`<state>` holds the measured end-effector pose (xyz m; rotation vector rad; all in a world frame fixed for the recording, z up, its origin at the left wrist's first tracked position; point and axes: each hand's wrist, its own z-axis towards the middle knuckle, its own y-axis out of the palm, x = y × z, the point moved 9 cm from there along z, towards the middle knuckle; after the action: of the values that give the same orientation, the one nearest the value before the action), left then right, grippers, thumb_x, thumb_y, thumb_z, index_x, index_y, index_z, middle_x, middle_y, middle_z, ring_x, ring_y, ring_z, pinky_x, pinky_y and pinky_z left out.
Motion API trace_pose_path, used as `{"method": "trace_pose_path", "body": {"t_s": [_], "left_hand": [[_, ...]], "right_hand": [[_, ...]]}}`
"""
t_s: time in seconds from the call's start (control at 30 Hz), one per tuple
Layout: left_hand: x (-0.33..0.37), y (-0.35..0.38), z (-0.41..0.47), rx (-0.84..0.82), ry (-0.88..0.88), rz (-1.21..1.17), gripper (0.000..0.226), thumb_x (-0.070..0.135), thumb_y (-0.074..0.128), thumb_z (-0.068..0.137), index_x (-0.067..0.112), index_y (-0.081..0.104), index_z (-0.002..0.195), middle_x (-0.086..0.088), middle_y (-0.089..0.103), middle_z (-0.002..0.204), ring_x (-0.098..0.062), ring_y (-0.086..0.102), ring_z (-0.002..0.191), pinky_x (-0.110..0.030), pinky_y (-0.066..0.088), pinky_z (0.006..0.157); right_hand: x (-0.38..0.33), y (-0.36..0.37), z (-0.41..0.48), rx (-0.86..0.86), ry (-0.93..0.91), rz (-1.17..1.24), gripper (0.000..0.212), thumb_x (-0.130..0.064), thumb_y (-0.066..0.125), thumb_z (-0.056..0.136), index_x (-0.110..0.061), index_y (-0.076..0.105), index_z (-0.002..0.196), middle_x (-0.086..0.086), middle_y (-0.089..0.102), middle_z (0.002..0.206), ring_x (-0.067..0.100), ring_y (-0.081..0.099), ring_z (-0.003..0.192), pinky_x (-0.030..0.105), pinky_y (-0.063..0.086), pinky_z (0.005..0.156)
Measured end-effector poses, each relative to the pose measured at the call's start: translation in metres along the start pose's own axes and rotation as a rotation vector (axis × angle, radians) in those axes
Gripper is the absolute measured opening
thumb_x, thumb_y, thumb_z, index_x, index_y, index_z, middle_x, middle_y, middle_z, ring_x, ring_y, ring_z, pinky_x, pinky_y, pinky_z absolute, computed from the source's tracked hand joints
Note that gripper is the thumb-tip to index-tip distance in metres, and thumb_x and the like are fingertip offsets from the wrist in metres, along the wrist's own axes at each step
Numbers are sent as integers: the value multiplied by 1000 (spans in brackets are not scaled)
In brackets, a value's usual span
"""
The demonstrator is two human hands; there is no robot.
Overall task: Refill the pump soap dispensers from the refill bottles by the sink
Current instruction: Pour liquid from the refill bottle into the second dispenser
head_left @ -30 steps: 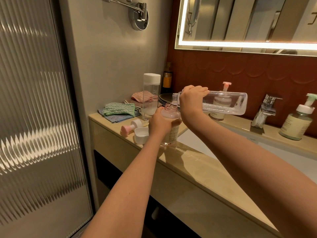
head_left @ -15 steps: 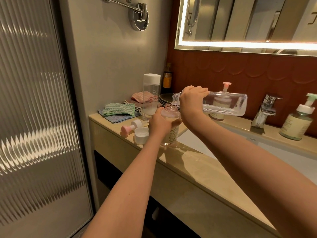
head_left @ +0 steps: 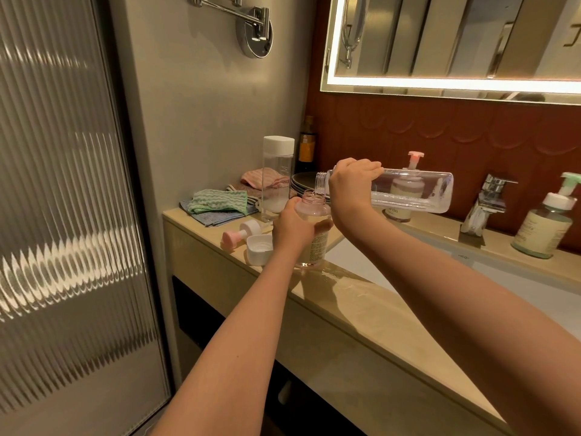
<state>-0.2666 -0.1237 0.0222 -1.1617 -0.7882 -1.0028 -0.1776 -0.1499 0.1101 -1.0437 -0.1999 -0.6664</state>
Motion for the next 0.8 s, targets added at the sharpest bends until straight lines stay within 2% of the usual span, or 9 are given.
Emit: {"method": "trace_pose_path", "body": {"t_s": [0.23,0.33,0.47,0.6,0.7,0.8], "left_hand": [[-1,1,2,2,5,-2,75,31,72,79,16,33,142,-7,46,140,-27,41,128,-36,41,96],[-1,1,3,6,7,-3,75,31,72,79,16,34,141,-7,46,139,-27,42,128,-36,41,95],[-3,4,6,-10,8,5,77,33,75,75,16,36,139,-6,49,137,-27,44,125,-34,41,92],[-5,6,10,-35,13,17,76,37,76,73,17,38,135,-4,51,133,-25,47,121,-32,41,90],[-7,8,13,-71,12,20,84,39,78,70,17,33,138,-4,49,135,-25,45,122,-34,41,93],[-5,10,13,-124,23,40,102,44,81,64,15,24,143,-5,42,142,-26,40,129,-40,39,101]], "right_hand": [[0,1,0,-16,12,-15,47,-6,43,98,13,26,137,39,41,133,49,42,125,50,36,103],[2,2,0,-46,33,-16,50,-6,50,95,11,28,137,37,44,131,48,45,124,49,38,102],[9,7,-2,-112,51,113,52,-11,51,96,10,29,138,35,46,131,47,44,124,51,35,105],[16,12,-5,-161,55,225,64,-16,62,88,8,30,138,28,47,133,44,45,125,52,33,107],[17,19,-5,-182,37,316,54,-10,64,86,2,39,133,17,53,129,37,51,120,49,39,103],[21,27,-3,-181,33,423,46,-8,63,86,-1,44,128,11,56,123,32,55,115,44,44,97]]}}
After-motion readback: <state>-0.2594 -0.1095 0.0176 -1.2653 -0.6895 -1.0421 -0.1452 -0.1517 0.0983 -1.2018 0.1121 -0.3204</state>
